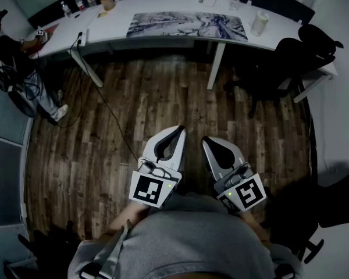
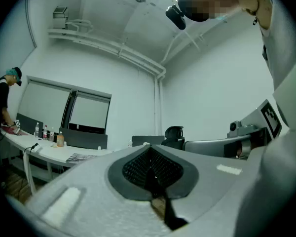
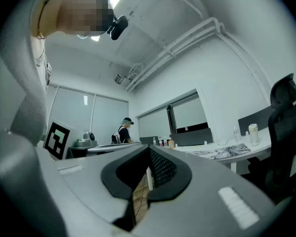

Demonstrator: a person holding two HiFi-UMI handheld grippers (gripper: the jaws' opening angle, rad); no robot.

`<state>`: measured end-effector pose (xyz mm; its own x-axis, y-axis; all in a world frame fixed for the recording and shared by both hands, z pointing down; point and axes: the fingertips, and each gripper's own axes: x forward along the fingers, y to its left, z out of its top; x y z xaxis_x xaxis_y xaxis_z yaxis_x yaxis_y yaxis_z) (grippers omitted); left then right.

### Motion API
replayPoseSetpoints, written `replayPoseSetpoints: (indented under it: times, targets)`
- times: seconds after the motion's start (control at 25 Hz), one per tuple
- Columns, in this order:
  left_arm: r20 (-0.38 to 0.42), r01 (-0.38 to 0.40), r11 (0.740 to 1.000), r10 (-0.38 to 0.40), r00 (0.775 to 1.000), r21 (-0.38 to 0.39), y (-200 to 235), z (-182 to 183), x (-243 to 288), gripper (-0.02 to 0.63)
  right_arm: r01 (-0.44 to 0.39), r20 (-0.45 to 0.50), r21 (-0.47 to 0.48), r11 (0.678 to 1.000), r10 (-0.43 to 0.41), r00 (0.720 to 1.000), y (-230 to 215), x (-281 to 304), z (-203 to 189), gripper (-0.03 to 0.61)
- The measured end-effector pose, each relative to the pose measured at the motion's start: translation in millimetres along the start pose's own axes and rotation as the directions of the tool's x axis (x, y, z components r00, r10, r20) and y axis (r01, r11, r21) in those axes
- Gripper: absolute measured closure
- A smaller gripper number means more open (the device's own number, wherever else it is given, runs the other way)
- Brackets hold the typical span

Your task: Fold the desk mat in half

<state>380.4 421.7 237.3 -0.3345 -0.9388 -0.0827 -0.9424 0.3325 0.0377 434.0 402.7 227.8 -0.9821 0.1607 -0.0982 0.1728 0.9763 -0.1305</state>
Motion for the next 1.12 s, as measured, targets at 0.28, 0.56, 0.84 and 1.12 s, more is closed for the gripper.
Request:
replayPoseSetpoints:
  times: [0.28,0.56,0.84,1.12]
  targets:
    - [0.005,-0.005,1.0,0.005,1.0,0.006,-1,1,0,0.615,-0.007,0.0,-0.006,1.0,0.007,1.0,1,-1,1,0.578]
    - [0.007,0.001,1.0,-0.001,1.0,0.009,-9,5,1,0.615,-0.006,0.007,-0.002,1.0,0.006,1.0,0,-6,4,0.578]
    - [0.002,-0.016,1.0,0.016,1.0,0.018,-24,-5,5,0.615,-0.002,0.06,0.055,0.998,-0.002,0.998,-13,-25,6,0.578]
    - [-0.014,-0.083,0.996,0.083,0.996,0.017,-30,-14,-7,0.615,-0.041,0.071,0.112,0.993,0.033,0.997,-14,-35,1,0.578]
